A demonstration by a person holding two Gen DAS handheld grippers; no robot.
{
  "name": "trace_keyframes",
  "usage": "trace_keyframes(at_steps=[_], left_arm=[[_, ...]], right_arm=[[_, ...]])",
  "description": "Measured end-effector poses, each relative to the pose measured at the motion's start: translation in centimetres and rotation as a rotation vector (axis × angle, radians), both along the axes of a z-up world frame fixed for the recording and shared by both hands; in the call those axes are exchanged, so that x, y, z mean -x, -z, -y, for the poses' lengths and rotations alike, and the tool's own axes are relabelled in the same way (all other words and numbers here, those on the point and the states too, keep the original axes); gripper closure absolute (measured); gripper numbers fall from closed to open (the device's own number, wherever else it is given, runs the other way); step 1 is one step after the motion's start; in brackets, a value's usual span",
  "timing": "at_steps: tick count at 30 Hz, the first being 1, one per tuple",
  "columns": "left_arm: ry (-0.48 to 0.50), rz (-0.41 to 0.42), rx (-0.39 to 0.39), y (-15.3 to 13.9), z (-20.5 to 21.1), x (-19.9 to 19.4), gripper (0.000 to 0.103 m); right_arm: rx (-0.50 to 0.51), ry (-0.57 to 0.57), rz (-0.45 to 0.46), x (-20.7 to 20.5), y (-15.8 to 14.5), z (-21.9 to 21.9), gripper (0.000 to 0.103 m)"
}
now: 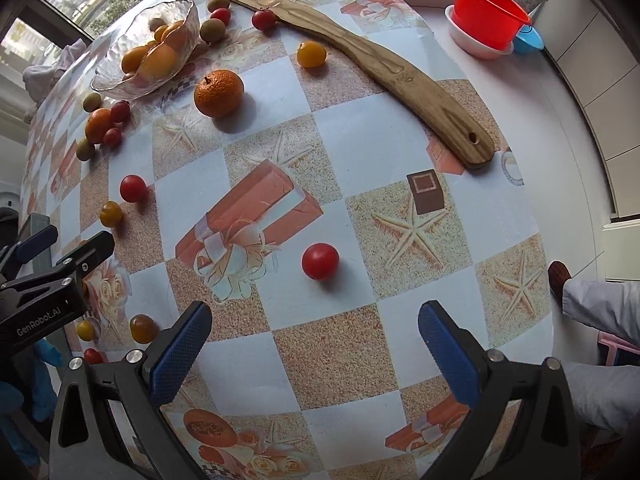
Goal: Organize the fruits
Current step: 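Grasp a yellow cherry tomato with the left tool while the right tool grasps a red cherry tomato, then carry both tomatoes into the white tray and open both tools to release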
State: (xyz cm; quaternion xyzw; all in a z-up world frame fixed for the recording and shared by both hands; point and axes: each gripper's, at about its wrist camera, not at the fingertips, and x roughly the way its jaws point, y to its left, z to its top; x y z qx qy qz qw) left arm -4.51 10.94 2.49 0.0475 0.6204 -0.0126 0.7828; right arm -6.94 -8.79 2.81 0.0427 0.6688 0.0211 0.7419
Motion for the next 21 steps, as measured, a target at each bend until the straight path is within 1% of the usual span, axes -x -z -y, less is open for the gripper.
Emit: trace_keyframes(at_steps=[1,2,3,4,5,6,7,8,9,11,12,13,14,15,16,19,21], left_arm=[[-0.002,0.004,0.002,0.2,0.0,-0.2,0.000],[-0.002,0.008,0.005,0.3,0.1,-0.3,0.002],[0.001,0.010,0.005,0.5,0.1,-0.5,0.013],[0.006,-0.001,0.003,0.8,0.3,-0.6,0.020],[0.006,-0.014,-0.006,1.2,0.4,-0.8,0.021],[0.005,-0.021,-0.012,1.5,0.3,-0.9,0.021],[-0.001,-0.008,0.001,1.5,0.2,-0.9,0.025],[-0.003,-0.005,0.012,1.5,0.2,-1.0,0.029],[-0.004,-0.004,0.026,1.4,0.2,-1.0,0.035],[-0.001,0.002,0.048,1.4,0.3,-0.9,0.046],[0.007,0.006,0.063,1.2,0.5,-0.7,0.058],[0.018,0.014,0.067,1.1,0.8,-0.6,0.068],[0.032,0.019,0.072,0.9,1.1,-0.4,0.073],[0.039,0.023,0.075,0.8,1.5,-0.4,0.079],[0.039,0.025,0.073,0.8,1.5,-0.3,0.079],[0.002,0.016,0.134,0.4,0.3,0.0,0.079],[-0.016,0.033,0.152,-0.4,-0.6,0.4,0.079]], right_arm=[[0.002,0.000,0.004,-0.2,0.2,0.0,0.000],[0.003,-0.001,0.006,-0.4,0.4,0.0,0.000],[0.005,-0.002,0.008,-0.6,0.7,-0.1,0.001],[0.007,-0.004,0.009,-0.8,0.9,-0.2,0.003],[0.007,-0.007,0.009,-0.9,1.0,-0.3,0.005],[0.007,-0.010,0.006,-1.0,1.3,-0.5,0.010],[0.009,-0.013,0.002,-1.1,1.4,-0.6,0.014],[0.018,-0.017,0.001,-1.2,1.6,-0.8,0.017],[0.031,-0.025,0.009,-1.2,1.6,-1.0,0.018],[0.052,-0.050,0.024,-1.3,1.5,-1.6,0.024],[0.067,-0.063,0.030,-1.4,1.5,-1.9,0.032],[0.081,-0.079,0.040,-1.2,1.1,-2.0,0.043],[0.095,-0.094,0.049,-1.3,1.0,-2.2,0.051],[0.095,-0.105,0.055,-1.4,0.9,-2.4,0.070],[0.080,-0.106,0.052,-1.4,0.8,-2.3,0.083],[0.005,-0.073,0.041,-1.4,0.5,-1.4,0.083],[-0.034,-0.049,0.044,-1.4,0.2,-0.4,0.083]])
